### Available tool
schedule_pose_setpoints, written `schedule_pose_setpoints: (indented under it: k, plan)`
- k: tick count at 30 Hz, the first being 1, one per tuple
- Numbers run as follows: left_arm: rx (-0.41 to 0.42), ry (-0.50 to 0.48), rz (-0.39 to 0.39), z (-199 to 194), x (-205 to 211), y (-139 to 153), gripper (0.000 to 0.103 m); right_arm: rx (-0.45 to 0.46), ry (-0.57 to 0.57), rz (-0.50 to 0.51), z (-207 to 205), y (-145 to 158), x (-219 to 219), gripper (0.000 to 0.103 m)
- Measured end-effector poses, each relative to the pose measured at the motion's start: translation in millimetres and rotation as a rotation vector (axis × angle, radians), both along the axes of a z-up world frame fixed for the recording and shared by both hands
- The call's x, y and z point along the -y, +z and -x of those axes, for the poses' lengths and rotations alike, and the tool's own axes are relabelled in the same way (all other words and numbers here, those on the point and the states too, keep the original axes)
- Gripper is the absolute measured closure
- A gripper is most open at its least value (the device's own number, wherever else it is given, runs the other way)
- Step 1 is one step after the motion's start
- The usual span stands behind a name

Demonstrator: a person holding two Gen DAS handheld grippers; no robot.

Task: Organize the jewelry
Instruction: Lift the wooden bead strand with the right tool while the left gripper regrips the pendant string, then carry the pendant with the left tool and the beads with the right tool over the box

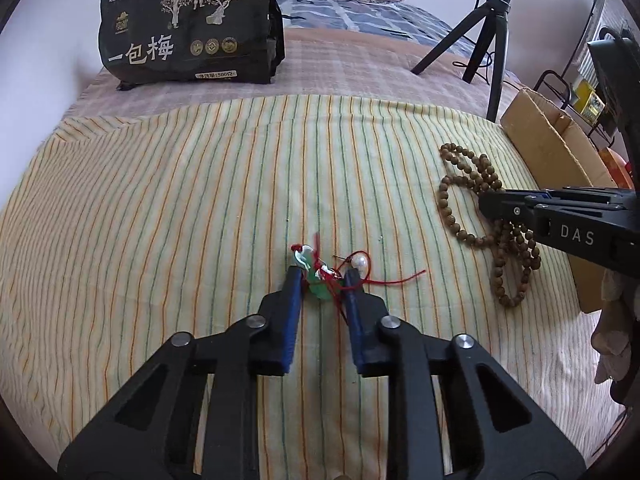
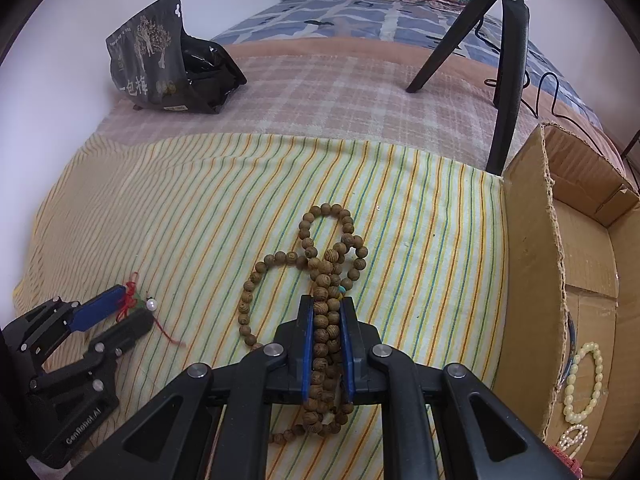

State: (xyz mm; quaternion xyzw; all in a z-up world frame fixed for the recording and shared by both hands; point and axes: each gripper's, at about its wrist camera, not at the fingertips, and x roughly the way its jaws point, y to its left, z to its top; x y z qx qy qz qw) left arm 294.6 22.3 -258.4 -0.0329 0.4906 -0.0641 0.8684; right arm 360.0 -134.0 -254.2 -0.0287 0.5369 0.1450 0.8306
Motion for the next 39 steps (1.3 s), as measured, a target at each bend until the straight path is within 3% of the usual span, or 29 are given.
schedule_pose_setpoints:
  k: [2,5,17,29,39]
  plan:
    - [-0.001,-0.007,0.008,2,-1,1,0.084,0.001,0.000,0.001,0,0,-1,0.093]
    - [-0.004,-0.021,0.013,6,-1,2,0.098,0.002,0.005,-0.001,0,2,0,0.093]
    - [0.022,0.000,0.069,10,-9,17,0.098,0.050,0.000,-0.080,8,29,9,0.093]
    - [0.120,-0.044,0.147,20,9,66,0.098,0.179,-0.030,-0.181,24,98,32,0.093]
    - [0.180,-0.103,0.166,28,36,102,0.098,0.297,-0.038,-0.249,49,161,65,0.093]
